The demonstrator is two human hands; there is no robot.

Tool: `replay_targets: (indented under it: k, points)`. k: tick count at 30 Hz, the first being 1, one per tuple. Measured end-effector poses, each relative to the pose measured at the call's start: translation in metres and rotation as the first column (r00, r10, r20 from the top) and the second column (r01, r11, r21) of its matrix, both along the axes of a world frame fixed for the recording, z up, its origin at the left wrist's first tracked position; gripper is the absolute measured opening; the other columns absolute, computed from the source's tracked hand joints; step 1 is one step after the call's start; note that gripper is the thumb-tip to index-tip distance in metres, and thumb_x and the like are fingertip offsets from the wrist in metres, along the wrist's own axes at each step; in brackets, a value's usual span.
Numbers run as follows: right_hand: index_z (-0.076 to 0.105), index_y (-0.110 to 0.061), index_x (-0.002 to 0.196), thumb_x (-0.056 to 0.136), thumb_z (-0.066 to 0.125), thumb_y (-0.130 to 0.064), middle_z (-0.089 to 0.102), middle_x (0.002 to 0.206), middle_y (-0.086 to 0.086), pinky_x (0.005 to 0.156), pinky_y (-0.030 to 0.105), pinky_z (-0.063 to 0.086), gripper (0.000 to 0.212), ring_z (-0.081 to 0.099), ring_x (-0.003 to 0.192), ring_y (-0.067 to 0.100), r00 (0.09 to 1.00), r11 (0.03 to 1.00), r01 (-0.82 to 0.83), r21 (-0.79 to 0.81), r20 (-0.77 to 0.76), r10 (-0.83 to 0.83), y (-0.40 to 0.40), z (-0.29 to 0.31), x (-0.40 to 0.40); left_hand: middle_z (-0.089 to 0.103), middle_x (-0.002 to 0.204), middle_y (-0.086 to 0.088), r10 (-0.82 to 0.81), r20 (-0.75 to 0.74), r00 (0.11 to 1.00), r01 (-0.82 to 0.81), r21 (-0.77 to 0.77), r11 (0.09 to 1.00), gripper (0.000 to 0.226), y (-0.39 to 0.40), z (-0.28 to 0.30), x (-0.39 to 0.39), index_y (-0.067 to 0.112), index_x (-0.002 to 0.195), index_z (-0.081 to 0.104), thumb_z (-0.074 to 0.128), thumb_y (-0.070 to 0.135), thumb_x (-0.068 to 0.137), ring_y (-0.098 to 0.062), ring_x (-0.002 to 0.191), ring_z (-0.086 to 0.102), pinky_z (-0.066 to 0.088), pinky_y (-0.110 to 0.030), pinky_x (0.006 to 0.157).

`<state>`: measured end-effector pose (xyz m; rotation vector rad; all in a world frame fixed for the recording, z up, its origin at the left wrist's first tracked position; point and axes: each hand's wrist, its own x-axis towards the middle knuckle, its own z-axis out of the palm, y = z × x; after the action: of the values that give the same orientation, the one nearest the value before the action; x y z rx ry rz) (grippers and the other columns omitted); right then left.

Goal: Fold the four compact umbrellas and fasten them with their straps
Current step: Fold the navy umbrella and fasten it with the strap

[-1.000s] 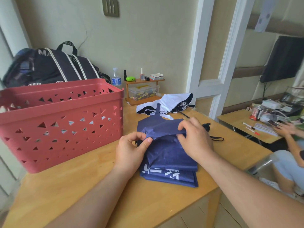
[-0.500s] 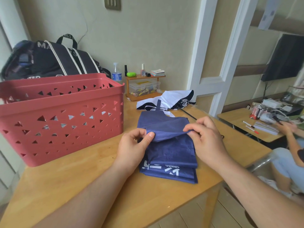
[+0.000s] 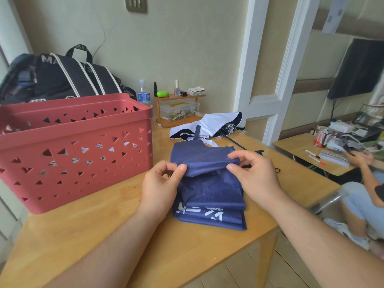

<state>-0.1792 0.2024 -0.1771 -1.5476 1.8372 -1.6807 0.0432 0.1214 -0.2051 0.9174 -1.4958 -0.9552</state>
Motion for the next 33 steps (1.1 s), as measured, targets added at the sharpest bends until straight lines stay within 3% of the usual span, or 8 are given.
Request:
replay_targets:
  k: [3, 5, 9, 13, 20, 25, 30, 33]
  points:
    - [0.071, -0.046, 0.095, 0.087, 0.080, -0.005, 0.070, 0.097, -0.009, 0.075, 0.023, 0.057, 0.043, 0.066, 0.075, 0.013, 0.998, 0.999, -0.003, 0.045, -0.068, 0.006, 0.006, -0.001, -0.003, 0.070, 0.084, 0.010, 0.036, -0.001, 0.999, -0.036, -0.032, 0.999, 0.022, 0.000, 0.000, 0.001, 0.022, 0.086, 0.060, 0.081, 0.028, 0.090, -0.005, 0.086, 0.066, 0.047, -0.025, 0.081]
    - [0.070, -0.047, 0.095, 0.086, 0.080, -0.002, 0.069, 0.104, -0.013, 0.075, 0.015, 0.054, 0.047, 0.068, 0.075, 0.013, 0.992, 0.997, 0.001, 0.071, -0.128, 0.008, 0.010, -0.004, -0.006, 0.072, 0.091, 0.011, 0.006, 0.056, 0.998, -0.003, -0.060, 0.998, 0.032, -0.002, 0.000, 0.004, 0.034, 0.101, 0.058, 0.085, 0.027, 0.085, -0.008, 0.091, 0.066, 0.046, -0.026, 0.080]
    - [0.069, -0.044, 0.096, 0.083, 0.082, -0.002, 0.065, 0.101, -0.019, 0.074, 0.005, 0.045, 0.046, 0.063, 0.080, 0.005, 0.974, 0.996, 0.057, 0.065, -0.223, -0.041, 0.014, -0.012, -0.009, 0.063, 0.103, 0.028, -0.016, 0.386, 0.922, 0.113, -0.229, 0.967, 0.068, -0.008, -0.003, 0.012, 0.059, 0.123, 0.051, 0.093, 0.038, 0.072, -0.004, 0.102, 0.058, 0.043, -0.034, 0.096]
    - [0.071, -0.038, 0.094, 0.082, 0.083, -0.003, 0.065, 0.090, -0.016, 0.072, 0.006, 0.043, 0.039, 0.058, 0.081, 0.006, 0.960, 0.993, 0.111, 0.046, -0.265, -0.095, 0.016, -0.020, -0.009, 0.060, 0.102, 0.029, 0.074, 0.504, 0.861, 0.099, -0.307, 0.946, 0.061, -0.007, -0.006, 0.009, 0.056, 0.121, 0.053, 0.090, 0.034, 0.077, 0.000, 0.096, 0.053, 0.047, -0.045, 0.097]
    - [0.079, -0.022, 0.085, 0.079, 0.087, -0.006, 0.053, 0.089, -0.011, 0.075, 0.028, 0.048, 0.019, 0.055, 0.083, 0.016, 0.864, 0.990, 0.133, -0.047, -0.485, -0.138, 0.023, -0.042, -0.013, 0.068, 0.085, 0.022, 0.049, 0.501, 0.864, 0.105, -0.276, 0.955, 0.036, -0.010, -0.005, 0.017, 0.049, 0.095, 0.068, 0.079, 0.019, 0.078, -0.002, 0.097, 0.055, 0.048, -0.033, 0.094]
    - [0.079, -0.020, 0.085, 0.079, 0.086, -0.008, 0.050, 0.102, -0.009, 0.082, 0.028, 0.047, 0.015, 0.048, 0.099, 0.013, 0.811, 0.997, 0.080, -0.009, -0.580, -0.070, 0.028, -0.051, -0.013, 0.062, 0.090, 0.021, 0.016, 0.581, 0.814, 0.160, -0.251, 0.955, 0.034, -0.008, -0.007, 0.013, 0.054, 0.107, 0.058, 0.071, 0.055, 0.077, -0.002, 0.096, 0.054, 0.045, -0.043, 0.095]
    - [0.078, -0.020, 0.081, 0.079, 0.087, -0.011, 0.055, 0.114, -0.008, 0.081, 0.035, 0.052, 0.013, 0.050, 0.103, 0.018, 0.740, 0.998, 0.055, 0.014, -0.672, -0.031, 0.028, -0.057, -0.017, 0.061, 0.094, 0.029, -0.013, 0.724, 0.689, 0.218, -0.190, 0.957, 0.052, -0.013, -0.007, 0.021, 0.061, 0.115, 0.051, 0.082, 0.037, 0.081, 0.002, 0.101, 0.047, 0.041, -0.045, 0.102]
    - [0.079, -0.018, 0.082, 0.082, 0.084, -0.012, 0.060, 0.118, -0.007, 0.078, 0.042, 0.056, 0.008, 0.053, 0.108, 0.023, 0.683, 1.000, 0.019, -0.006, -0.730, -0.017, 0.027, -0.056, -0.017, 0.059, 0.099, 0.031, -0.062, 0.666, 0.743, 0.218, -0.154, 0.964, 0.049, -0.015, -0.008, 0.021, 0.058, 0.116, 0.053, 0.074, 0.025, 0.085, 0.001, 0.100, 0.051, 0.042, -0.043, 0.104]
